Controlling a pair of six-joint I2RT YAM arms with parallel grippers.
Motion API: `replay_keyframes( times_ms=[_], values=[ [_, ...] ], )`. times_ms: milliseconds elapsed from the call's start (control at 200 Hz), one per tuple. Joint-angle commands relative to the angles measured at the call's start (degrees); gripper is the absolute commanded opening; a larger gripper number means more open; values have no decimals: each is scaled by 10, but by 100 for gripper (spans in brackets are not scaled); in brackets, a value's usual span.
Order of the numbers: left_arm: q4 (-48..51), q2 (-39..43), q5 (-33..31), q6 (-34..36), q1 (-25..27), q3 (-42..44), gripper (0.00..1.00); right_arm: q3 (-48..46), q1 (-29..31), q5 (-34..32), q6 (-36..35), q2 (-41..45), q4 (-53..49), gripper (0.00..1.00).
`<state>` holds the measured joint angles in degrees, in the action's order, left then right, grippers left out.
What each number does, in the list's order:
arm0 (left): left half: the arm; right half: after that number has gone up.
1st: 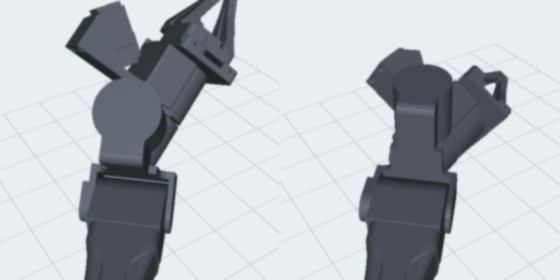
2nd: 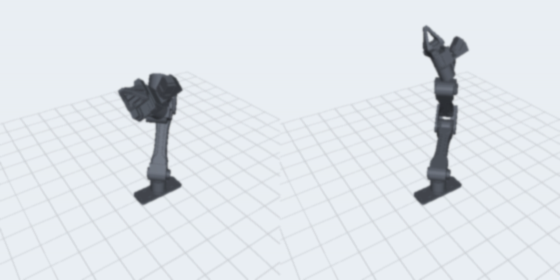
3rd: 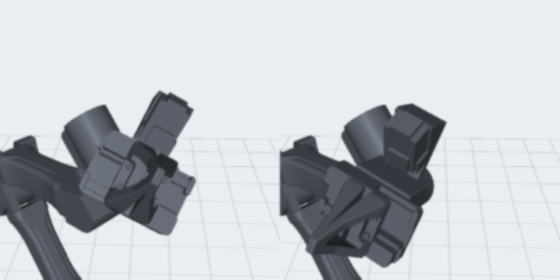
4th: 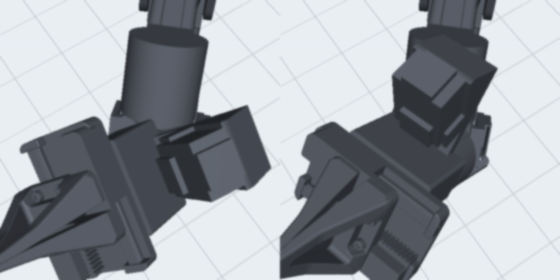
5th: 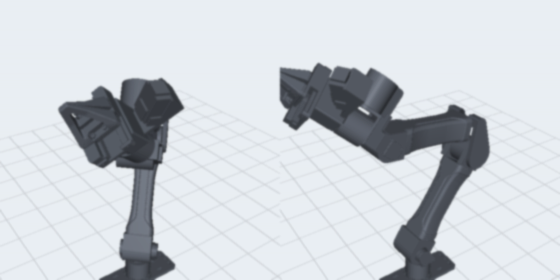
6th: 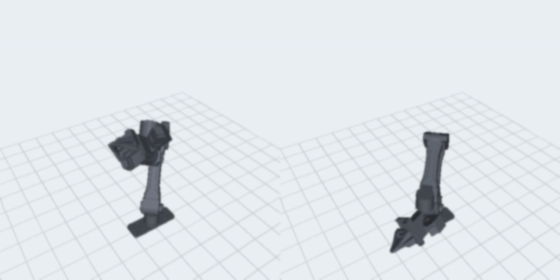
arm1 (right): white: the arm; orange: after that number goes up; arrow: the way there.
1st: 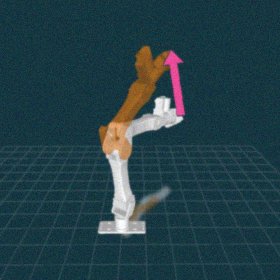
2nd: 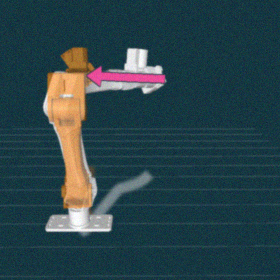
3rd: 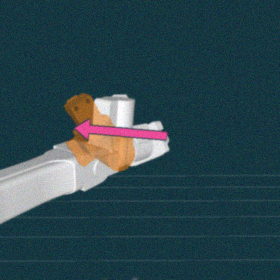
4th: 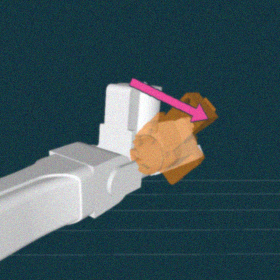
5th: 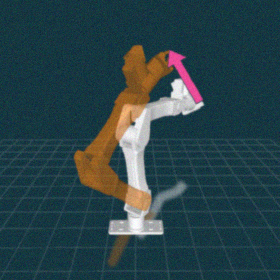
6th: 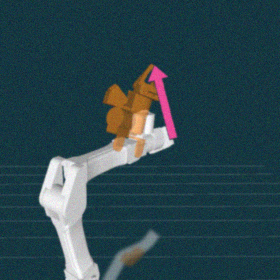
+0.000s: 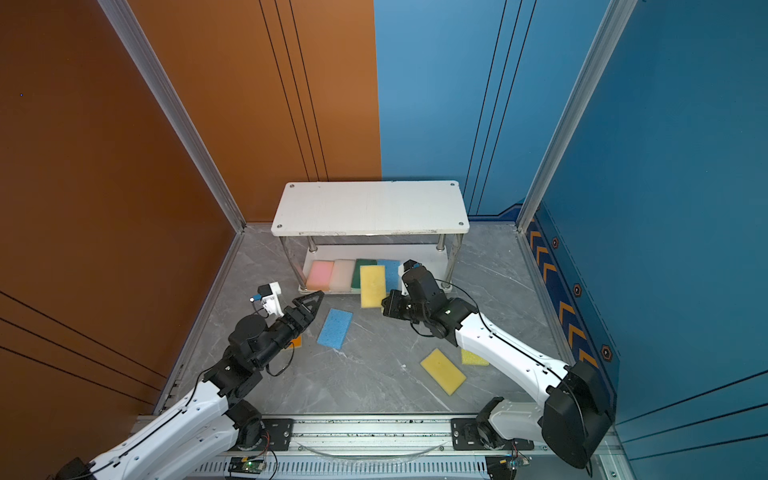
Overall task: Place and organize the cleaning sponges onto the shelf
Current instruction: 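Lower the yellow sponge with the right gripper onto the lower tier beside the blue sponge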
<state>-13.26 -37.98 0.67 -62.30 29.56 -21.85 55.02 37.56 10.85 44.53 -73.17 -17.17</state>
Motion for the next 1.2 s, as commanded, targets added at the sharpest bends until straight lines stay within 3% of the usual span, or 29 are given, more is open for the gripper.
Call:
replay_keyframes(
  times_ms=[0,160,435,1191],
  values=[
    [181,44,10,72,-22,-41,72,26,-32,-61,-72,8,-93,0],
    [276,90,29,99,-63,-52,73,41,-76,-82,-113,-26,-110,0],
    [299,115,89,93,-135,-45,74,84,-113,-109,-143,-104,-110,0],
    [313,118,142,95,-195,-38,74,123,-149,-103,-133,-210,-52,0]
  ],
)
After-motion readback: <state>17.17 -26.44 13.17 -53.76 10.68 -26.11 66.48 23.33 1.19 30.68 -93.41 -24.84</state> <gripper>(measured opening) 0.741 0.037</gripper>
